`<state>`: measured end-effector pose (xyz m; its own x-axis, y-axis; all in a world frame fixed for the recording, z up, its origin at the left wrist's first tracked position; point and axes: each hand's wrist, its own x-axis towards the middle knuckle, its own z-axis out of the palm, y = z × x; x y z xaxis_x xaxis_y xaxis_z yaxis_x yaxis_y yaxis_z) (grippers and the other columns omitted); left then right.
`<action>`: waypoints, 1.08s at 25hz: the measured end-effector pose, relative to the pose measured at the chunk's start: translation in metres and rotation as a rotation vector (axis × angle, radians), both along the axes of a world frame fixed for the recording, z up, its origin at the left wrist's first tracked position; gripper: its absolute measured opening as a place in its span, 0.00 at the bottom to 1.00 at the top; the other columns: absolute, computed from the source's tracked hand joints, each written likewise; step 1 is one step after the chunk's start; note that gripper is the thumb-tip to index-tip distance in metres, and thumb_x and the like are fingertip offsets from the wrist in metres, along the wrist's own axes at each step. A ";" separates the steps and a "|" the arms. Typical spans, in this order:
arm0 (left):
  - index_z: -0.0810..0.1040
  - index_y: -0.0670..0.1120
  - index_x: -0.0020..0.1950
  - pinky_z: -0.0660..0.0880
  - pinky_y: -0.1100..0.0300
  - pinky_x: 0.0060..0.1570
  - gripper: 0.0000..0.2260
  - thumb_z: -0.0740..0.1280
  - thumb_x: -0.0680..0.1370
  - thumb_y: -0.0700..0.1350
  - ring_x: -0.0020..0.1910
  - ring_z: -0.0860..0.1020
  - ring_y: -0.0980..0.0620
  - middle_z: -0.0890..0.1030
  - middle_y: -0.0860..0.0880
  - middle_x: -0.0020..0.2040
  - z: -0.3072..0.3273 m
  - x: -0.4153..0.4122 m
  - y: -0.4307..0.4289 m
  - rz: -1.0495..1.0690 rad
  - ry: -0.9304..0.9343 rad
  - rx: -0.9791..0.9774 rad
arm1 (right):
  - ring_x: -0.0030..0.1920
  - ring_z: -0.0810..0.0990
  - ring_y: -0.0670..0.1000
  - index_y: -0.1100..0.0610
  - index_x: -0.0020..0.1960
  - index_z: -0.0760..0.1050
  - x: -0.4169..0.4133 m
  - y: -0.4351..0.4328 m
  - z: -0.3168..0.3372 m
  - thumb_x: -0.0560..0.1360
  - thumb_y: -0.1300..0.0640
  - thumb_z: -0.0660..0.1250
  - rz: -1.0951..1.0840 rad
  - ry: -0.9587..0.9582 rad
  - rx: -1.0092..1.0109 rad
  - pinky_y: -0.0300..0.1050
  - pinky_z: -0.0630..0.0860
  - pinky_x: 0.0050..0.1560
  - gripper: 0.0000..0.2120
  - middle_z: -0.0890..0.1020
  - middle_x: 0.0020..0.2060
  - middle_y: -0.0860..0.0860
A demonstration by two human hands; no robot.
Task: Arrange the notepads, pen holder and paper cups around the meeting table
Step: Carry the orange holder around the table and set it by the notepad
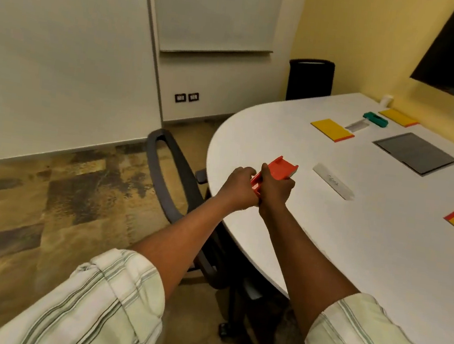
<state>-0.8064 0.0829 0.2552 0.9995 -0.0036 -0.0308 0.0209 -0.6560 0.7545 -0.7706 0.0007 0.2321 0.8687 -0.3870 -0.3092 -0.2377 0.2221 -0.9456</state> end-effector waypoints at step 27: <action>0.67 0.41 0.71 0.63 0.54 0.69 0.18 0.56 0.82 0.41 0.69 0.68 0.45 0.70 0.42 0.70 -0.036 0.254 0.401 0.193 -0.142 0.226 | 0.57 0.77 0.58 0.56 0.68 0.61 0.230 0.301 -0.006 0.68 0.46 0.74 0.359 -0.053 -0.691 0.49 0.76 0.51 0.36 0.74 0.61 0.55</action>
